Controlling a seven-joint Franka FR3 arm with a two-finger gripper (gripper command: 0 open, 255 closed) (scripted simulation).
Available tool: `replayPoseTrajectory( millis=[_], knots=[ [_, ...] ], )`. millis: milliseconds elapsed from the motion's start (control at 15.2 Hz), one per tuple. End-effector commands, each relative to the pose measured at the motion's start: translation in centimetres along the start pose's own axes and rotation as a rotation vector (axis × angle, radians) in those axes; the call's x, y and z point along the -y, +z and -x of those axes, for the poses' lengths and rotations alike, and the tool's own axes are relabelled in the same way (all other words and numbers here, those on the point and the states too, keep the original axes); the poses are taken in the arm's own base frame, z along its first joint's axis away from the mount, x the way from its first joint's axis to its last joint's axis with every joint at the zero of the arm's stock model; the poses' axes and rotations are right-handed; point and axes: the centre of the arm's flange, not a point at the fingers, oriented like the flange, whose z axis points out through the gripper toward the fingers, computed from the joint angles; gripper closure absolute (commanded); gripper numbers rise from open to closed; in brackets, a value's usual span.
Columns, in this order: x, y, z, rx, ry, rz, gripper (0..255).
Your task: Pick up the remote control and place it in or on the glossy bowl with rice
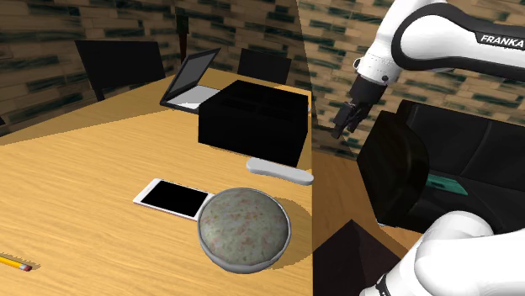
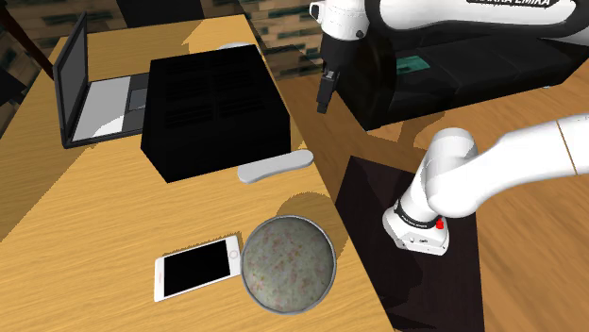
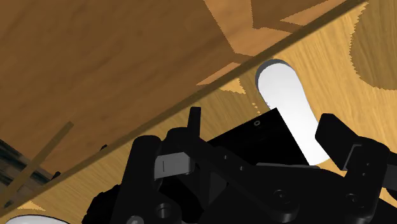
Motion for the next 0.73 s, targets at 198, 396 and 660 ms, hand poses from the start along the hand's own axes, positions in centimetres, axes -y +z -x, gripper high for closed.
replayPoseTrajectory(
  millis=[198, 396, 660],
  knots=[
    [1.9, 3.2, -1.9, 0.026, -0.110, 0.006, 0],
    [4.1, 6.4, -3.6, 0.052, -0.220, 0.011, 0],
    [7.1, 10.7, -5.2, 0.086, -0.366, 0.019, 0]
  ],
)
